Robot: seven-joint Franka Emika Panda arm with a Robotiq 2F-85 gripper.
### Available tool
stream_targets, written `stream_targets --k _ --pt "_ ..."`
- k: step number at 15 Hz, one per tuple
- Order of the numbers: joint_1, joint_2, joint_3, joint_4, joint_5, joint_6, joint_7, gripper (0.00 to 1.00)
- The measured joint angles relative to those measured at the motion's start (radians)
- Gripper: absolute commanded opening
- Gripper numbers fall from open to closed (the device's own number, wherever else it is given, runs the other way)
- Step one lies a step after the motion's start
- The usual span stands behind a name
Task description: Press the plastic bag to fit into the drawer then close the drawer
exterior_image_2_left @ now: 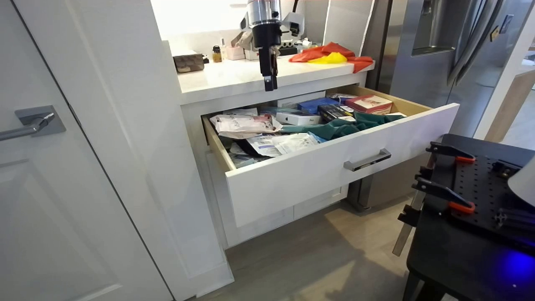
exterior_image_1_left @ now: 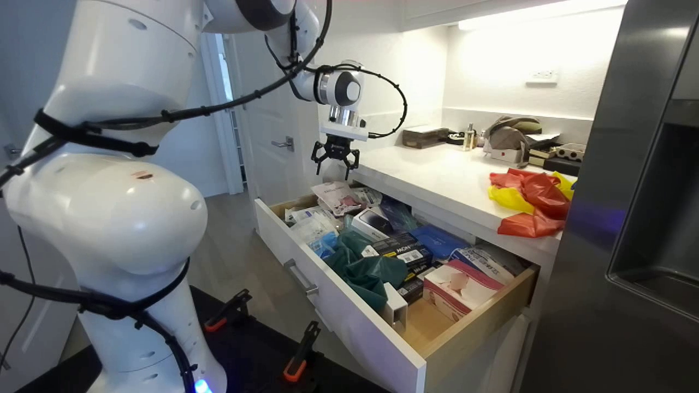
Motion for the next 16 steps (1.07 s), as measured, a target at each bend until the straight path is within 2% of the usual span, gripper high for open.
stream_targets --k 7,8,10,16 --pt "-0.001 0.126 0.043 0.129 -0.053 0.077 -0.019 1.0" --pt "0.0 0.141 0.049 0.143 -0.059 0.087 -0.02 0.75" --pt "0.0 0.169 0.057 0.169 -0.065 0.101 -0.034 0.66" --pt "0.002 0.232 0.075 0.254 -0.096 0.122 -0.053 0.18"
